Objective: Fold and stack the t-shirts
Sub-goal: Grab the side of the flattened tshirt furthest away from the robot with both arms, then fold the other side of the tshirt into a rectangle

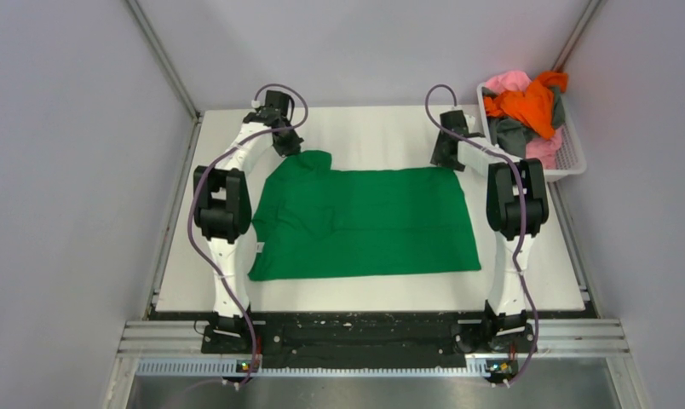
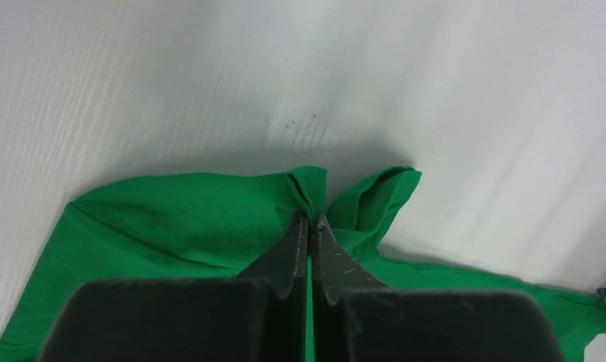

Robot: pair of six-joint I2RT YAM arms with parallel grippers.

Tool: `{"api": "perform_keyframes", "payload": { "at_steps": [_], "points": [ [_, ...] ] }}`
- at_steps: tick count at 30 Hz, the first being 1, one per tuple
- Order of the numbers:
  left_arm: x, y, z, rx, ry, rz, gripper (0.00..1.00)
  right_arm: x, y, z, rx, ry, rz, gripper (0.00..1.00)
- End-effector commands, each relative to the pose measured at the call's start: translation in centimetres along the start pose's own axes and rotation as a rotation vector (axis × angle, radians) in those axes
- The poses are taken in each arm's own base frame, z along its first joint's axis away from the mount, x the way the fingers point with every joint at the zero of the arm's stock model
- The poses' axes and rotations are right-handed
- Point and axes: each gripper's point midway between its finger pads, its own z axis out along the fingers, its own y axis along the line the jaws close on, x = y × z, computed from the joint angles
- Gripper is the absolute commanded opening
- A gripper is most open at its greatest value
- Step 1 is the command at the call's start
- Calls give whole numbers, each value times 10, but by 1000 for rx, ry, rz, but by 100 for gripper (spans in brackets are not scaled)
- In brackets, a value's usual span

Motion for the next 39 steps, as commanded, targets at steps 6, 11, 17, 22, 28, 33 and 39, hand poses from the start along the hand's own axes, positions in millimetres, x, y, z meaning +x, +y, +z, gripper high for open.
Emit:
{"api": "perform_keyframes", "payload": {
  "at_steps": [6,11,17,22,28,33,39],
  "points": [
    [-8,-8,-29,35,-25,24,0,14,-22,-15,80,26,-102,53],
    [-8,-8,-28,34,-26,27,0,26,-10,-9,7,64,-105,50],
    [-10,-13,-31,52,-23,36,0,18,6,-7,-65,30,-71,12],
    [-6,-13,-44,64,-6,49,0,-5,8,-21,-77,-39,-84,0],
    [20,-3,-72,82,31,79,0,-12,9,-44,-137,-114,-97,0],
    [47,21,-95,33,35,119,0,-5,10,-63,-195,-138,-98,0],
    [81,43,-126,-8,56,158,0,7,1,-83,-207,-146,-97,0]
  ]
}}
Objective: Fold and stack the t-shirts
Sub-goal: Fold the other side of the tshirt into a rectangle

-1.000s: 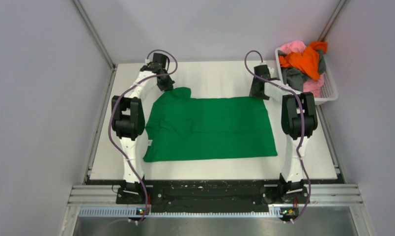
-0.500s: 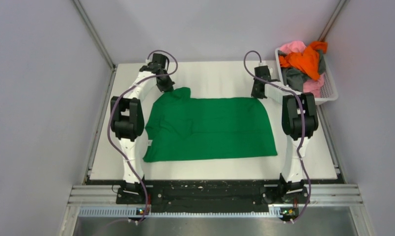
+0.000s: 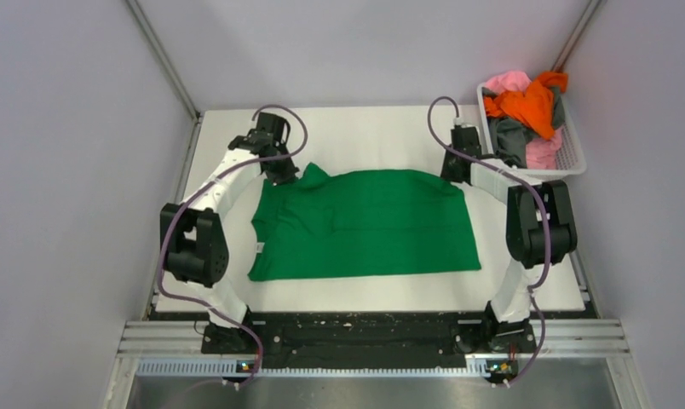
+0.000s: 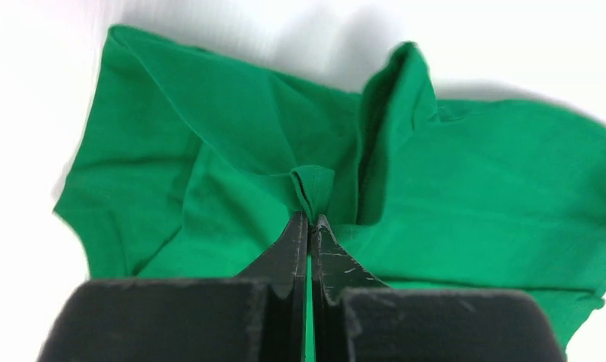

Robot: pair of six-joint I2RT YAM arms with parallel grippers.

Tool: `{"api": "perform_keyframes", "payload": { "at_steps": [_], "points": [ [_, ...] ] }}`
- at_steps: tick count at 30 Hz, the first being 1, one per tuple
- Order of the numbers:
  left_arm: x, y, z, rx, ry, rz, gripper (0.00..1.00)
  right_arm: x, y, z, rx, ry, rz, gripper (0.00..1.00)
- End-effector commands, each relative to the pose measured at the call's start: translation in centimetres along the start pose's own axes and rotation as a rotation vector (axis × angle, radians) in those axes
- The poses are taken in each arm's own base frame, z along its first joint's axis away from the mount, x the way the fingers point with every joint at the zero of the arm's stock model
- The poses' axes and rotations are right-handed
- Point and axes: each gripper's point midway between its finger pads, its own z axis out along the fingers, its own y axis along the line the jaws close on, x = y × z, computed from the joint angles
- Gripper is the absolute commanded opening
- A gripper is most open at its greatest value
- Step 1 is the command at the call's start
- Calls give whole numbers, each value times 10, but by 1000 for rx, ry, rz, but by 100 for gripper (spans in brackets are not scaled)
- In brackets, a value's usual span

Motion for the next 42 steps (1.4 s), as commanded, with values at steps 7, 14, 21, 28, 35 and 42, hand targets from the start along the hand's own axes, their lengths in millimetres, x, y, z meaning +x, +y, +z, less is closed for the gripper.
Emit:
{"api": "perform_keyframes", "payload": {
  "at_steps": [7,14,21,28,35,42],
  "points": [
    [45,32,-61,-70,-7,46,0,-18,9,-54,-95,-131,-15,0],
    [67,50,-88,-72,-8,46,0,-2,-6,-75,-56,-121,-18,0],
    [93,57,-90,-52,19,70,0,16,-21,-84,-3,-96,-28,0],
    [128,68,-73,-61,113,74,0,42,-23,-78,-9,-30,-19,2],
    [177,74,-74,-29,280,75,48,80,-46,-90,90,54,39,49],
    [177,40,-102,163,258,191,97,60,-87,-152,275,-115,187,97]
  ]
}}
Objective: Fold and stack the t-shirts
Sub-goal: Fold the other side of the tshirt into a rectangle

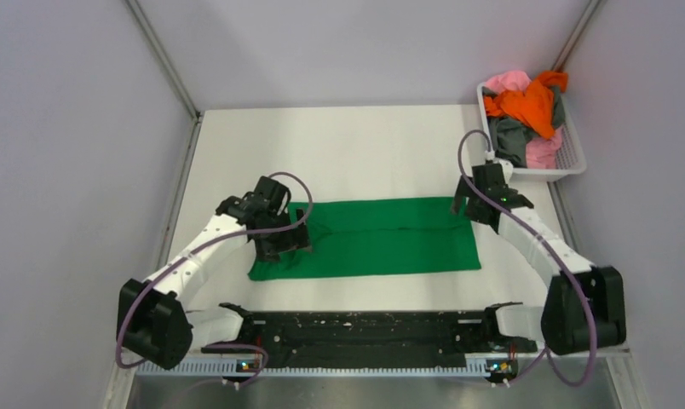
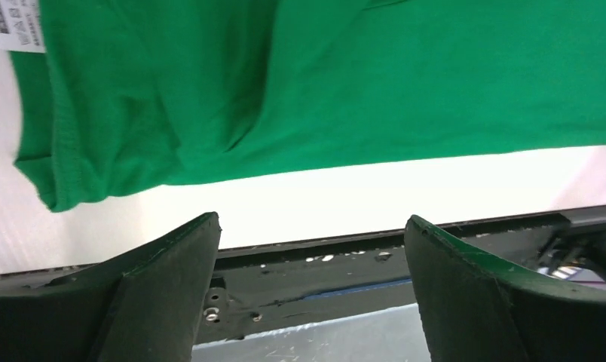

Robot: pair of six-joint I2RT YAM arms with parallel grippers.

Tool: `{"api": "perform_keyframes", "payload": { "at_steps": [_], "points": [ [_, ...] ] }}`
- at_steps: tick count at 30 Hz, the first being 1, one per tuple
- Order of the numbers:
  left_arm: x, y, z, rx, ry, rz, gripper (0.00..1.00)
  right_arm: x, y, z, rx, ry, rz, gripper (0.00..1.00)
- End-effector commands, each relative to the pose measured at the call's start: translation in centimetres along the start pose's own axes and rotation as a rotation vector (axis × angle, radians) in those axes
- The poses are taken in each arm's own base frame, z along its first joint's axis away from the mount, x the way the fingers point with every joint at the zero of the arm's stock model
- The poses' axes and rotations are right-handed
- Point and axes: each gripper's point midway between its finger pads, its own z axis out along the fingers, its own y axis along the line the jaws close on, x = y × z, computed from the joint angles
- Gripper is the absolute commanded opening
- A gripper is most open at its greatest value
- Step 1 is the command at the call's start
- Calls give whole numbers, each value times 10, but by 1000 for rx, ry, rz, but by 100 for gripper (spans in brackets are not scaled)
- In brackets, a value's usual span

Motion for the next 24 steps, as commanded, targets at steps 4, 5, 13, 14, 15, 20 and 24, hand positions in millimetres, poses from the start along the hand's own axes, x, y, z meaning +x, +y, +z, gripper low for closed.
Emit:
{"api": "perform_keyframes", "payload": {
  "at_steps": [4,5,13,14,15,20,24],
  "points": [
    [-70,-37,-20,94,-272,37,99,-45,-14,-47,-3,-298,228,99],
    [-85,-40,-14,94,-301,24,99,-45,-7,-45,-43,-302,226,99],
    [-135,-67,66,64,-158,11,98,-35,28,-27,-188,-196,139,98],
    [-128,-68,77,55,-121,23,97,-33,29,-26,-193,-192,138,98],
    [-119,-69,82,50,-84,35,96,-30,28,-25,-192,-186,137,98],
    [-67,-82,64,81,-25,150,97,-31,26,-30,-194,-205,148,98],
    [-9,-105,43,256,112,233,98,-32,26,-29,-192,-204,148,98]
  ]
}}
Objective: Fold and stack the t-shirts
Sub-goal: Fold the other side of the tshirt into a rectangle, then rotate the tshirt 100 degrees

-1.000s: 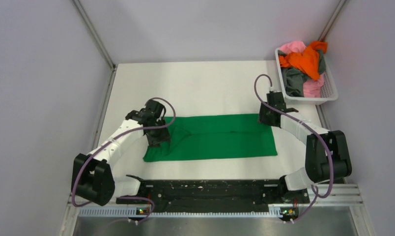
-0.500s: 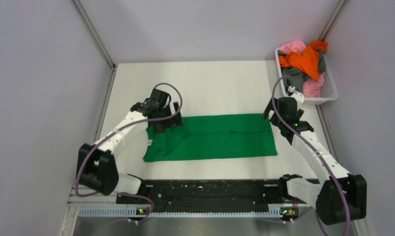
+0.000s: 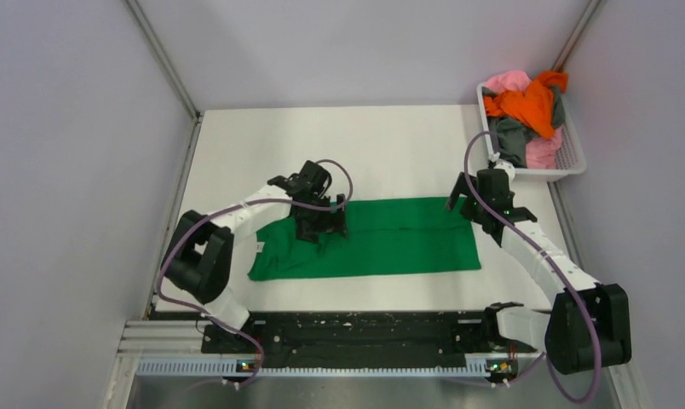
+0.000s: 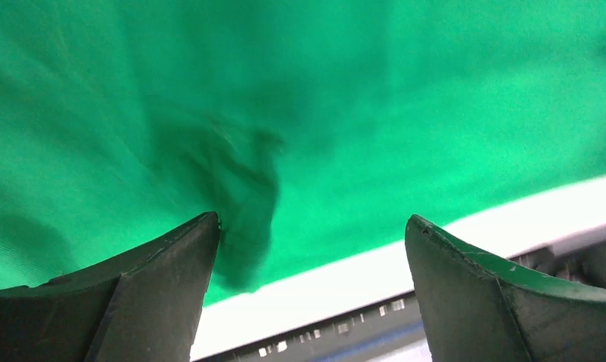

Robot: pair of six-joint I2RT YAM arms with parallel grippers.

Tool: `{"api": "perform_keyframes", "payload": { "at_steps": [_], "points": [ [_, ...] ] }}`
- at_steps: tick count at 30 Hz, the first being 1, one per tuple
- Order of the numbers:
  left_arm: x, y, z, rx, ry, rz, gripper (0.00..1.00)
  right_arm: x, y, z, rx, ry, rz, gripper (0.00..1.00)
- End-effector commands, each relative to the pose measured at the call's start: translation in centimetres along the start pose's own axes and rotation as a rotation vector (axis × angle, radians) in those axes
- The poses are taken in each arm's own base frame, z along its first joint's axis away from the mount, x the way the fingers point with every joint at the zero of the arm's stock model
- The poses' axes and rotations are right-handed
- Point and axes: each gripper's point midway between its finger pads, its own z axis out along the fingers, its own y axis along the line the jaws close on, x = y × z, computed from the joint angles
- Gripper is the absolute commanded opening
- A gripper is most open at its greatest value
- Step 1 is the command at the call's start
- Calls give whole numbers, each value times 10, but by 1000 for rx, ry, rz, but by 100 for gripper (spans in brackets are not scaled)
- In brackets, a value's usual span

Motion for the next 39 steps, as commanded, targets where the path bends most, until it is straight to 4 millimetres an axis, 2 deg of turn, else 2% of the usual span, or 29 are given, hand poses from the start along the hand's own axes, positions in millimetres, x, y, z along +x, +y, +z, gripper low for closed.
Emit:
{"api": "perform_keyframes", "payload": {
  "at_steps": [1,4,7,10,12,14,16,18,21,23,24,26,28,31,33,35,36,38,39],
  "points": [
    [53,-42,-37,231,116,117,98,-13,9,-3,-33,-46,2,98],
    [79,-47,-41,270,198,158,98,-15,15,-1,-51,-24,-10,98],
    [80,-41,-45,236,189,183,98,-18,23,2,-85,-11,-36,98],
    [52,-36,-54,161,58,168,98,-17,43,4,-190,15,-85,98],
    [23,-26,-59,97,-48,104,98,-13,65,5,-292,39,-116,98],
    [-6,-14,-56,82,-126,2,99,-4,81,10,-335,59,-153,98],
    [-28,2,-44,137,-137,-144,99,15,101,20,-366,108,-222,98],
    [-39,18,-23,167,-115,-268,99,27,116,29,-371,135,-282,98],
    [-44,36,12,133,-53,-339,98,45,126,46,-357,187,-314,98],
    [-49,45,29,98,-28,-359,98,60,127,53,-370,232,-310,97],
    [-58,47,35,86,-28,-371,97,68,127,56,-373,260,-308,97],
    [-81,53,44,67,-48,-390,97,87,127,56,-394,322,-309,96],
    [-114,55,49,46,-88,-413,98,106,129,50,-423,380,-334,96],
    [-172,38,57,89,-153,-394,98,136,139,24,-534,482,-421,95],
    [-221,15,63,177,-234,-340,98,157,144,0,-608,567,-481,94],
    [-262,-6,74,254,-275,-310,98,168,153,-19,-683,610,-526,94],
    [-277,-16,83,296,-274,-309,98,171,159,-27,-719,629,-541,94],
    [-314,-42,90,423,-323,-298,99,173,172,-45,-800,669,-570,94],
    [-325,-53,102,491,-345,-303,99,169,182,-55,-856,661,-612,94]
  ]
}}
